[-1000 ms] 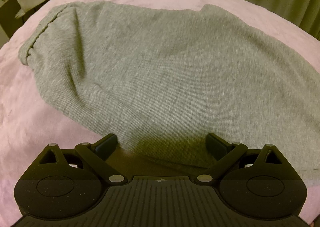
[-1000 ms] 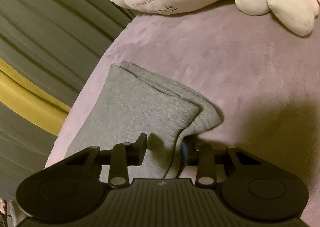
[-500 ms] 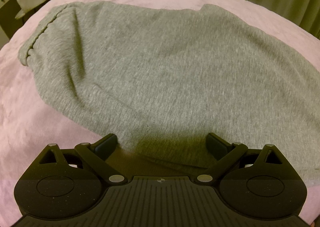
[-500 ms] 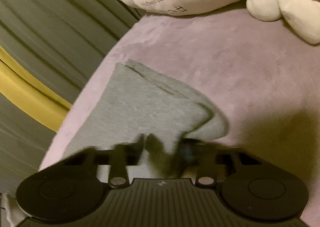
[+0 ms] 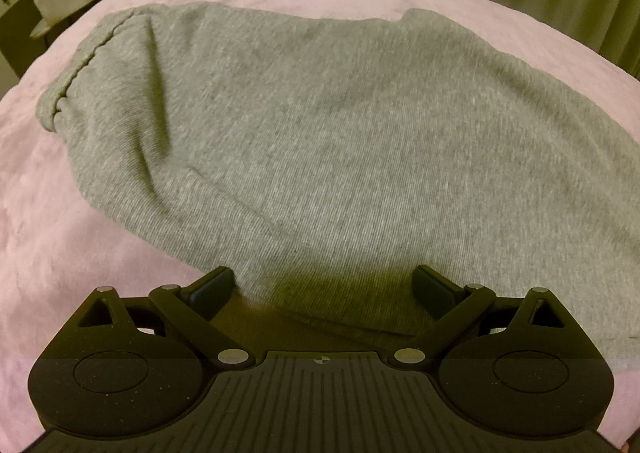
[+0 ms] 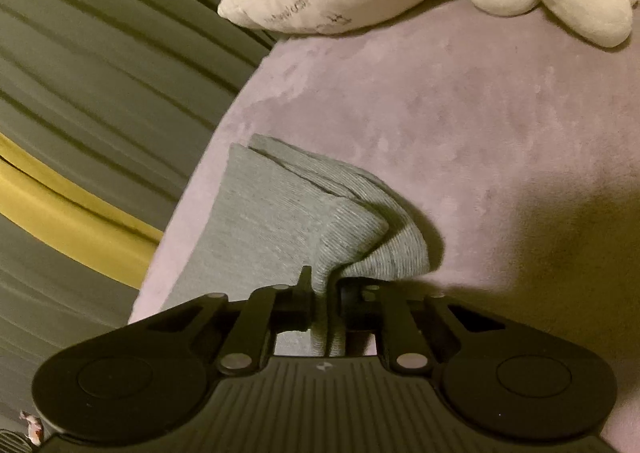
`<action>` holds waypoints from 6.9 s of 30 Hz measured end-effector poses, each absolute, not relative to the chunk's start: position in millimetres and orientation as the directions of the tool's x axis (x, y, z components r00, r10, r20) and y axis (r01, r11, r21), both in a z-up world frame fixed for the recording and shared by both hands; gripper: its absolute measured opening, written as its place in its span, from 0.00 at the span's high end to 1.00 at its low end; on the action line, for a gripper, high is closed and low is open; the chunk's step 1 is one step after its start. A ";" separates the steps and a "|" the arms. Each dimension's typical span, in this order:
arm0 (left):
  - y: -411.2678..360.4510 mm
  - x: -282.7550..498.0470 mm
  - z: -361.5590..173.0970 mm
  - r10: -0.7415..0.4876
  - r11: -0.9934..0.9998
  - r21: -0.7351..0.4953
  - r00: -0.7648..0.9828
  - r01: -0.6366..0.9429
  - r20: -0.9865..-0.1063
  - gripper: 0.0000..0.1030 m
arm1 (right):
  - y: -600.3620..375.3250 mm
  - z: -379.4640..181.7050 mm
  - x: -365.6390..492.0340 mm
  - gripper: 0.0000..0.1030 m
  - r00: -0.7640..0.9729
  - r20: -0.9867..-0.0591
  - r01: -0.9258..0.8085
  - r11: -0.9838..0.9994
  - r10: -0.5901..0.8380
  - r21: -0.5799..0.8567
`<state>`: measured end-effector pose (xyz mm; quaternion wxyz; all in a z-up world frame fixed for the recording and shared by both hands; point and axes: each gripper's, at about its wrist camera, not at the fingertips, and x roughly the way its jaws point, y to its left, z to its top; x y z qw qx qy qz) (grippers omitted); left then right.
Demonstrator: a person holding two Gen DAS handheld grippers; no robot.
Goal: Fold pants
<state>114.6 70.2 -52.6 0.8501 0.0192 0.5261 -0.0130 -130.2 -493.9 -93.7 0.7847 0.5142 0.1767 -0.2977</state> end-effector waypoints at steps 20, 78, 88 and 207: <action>75.0 97.6 -32.1 -0.022 0.998 0.008 0.516 0.055 -0.856 0.03 | -402.6 24.8 -36.5 0.92 0.724 -0.562 0.646 0.680 -0.400 0.347; -1.3 79.6 -36.8 -0.274 0.942 -0.135 0.470 0.307 -0.839 0.45 | -271.1 -39.5 5.8 0.12 0.829 -0.553 0.323 0.731 0.088 0.601; 50.6 77.6 16.0 0.093 0.995 0.081 0.785 -0.056 -0.612 0.07 | -245.4 -15.7 26.8 0.37 0.837 -0.545 0.258 0.847 0.043 0.464; 322.2 179.2 -87.9 -0.427 0.776 -0.630 0.736 0.001 -0.525 0.03 | -198.7 -65.6 54.1 0.00 0.753 -0.628 0.243 0.970 -0.196 -0.012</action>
